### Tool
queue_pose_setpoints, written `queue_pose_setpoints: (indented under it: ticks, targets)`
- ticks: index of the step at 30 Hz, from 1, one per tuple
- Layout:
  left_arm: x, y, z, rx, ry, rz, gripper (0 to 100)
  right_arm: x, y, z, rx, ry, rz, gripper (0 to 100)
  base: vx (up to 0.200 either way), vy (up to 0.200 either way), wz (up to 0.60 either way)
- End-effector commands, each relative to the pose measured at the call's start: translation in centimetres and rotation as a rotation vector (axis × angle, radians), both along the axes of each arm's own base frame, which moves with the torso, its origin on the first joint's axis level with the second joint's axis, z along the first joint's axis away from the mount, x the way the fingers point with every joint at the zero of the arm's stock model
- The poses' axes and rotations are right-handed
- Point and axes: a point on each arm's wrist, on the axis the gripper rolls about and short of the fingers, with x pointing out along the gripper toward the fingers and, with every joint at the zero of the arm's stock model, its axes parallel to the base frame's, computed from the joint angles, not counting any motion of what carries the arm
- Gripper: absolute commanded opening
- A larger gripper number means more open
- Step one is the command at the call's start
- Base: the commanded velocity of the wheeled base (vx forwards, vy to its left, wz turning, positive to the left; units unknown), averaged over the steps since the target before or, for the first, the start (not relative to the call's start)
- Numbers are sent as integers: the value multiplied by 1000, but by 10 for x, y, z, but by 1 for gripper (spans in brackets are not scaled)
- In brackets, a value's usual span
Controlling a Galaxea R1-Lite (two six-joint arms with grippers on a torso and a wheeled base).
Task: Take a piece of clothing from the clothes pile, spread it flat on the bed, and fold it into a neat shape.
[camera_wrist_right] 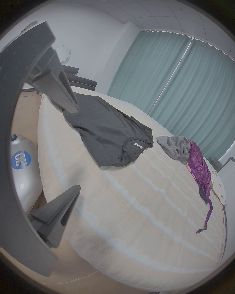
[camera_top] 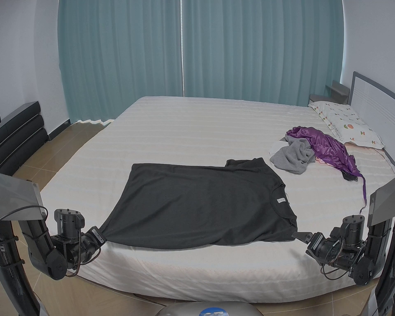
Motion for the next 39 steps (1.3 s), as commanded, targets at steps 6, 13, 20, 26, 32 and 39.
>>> queue_pose_setpoints:
  ticks: [6, 13, 20, 26, 32, 39]
  targets:
    - [3, 0, 0, -7, -9, 4, 100, 0, -1, 0, 2, -4, -4, 100, 0, 0, 0]
    - [10, 4, -5, -49, -6, -21, 100, 0, -1, 0, 2, -6, -4, 100, 0, 0, 0]
    - [31, 5, -25, -65, 12, -33, 100, 0, -1, -1, 4, -4, -3, 100, 0, 0, 0]
    - [40, 6, -27, -66, -5, -29, 0, 1, 0, -1, 5, -5, 0, 100, 0, 0, 0]
    - [43, 8, -26, -58, -16, -13, 0, 0, 0, -2, 9, 3, 11, 100, 0, 0, 0]
    - [38, 15, -5, -58, -72, 9, 0, 1, 0, -2, 11, 1, 10, 100, 0, 0, 0]
